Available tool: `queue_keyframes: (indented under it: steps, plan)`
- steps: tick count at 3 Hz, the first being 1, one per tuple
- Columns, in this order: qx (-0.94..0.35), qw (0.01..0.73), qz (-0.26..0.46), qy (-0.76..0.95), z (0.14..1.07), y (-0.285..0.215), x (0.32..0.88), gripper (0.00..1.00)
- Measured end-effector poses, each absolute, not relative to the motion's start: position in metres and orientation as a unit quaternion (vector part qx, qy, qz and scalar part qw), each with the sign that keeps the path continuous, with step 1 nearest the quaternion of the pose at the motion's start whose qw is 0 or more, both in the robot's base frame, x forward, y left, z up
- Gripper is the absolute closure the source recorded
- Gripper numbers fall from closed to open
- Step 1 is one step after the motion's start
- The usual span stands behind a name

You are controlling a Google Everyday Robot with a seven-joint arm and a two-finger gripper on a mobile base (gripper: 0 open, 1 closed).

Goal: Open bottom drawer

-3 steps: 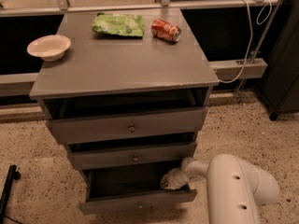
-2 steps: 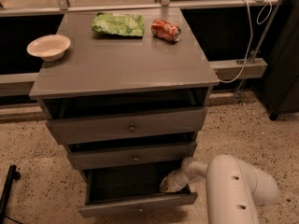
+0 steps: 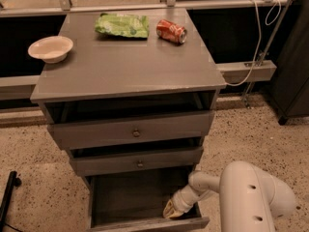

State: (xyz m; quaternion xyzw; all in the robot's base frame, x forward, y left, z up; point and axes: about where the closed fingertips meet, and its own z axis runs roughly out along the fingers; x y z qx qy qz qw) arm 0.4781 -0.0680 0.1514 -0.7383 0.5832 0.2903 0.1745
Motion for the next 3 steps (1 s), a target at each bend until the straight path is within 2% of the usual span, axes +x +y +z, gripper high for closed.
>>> queue_keyframes:
  steps: [2,3]
  plan:
    - [-0.716,0.164,0.348,0.583,0.176,-0.07,0.424,1.0]
    - [-0.714,0.236,0.311,0.581,0.217,-0.092,0.435,1.0]
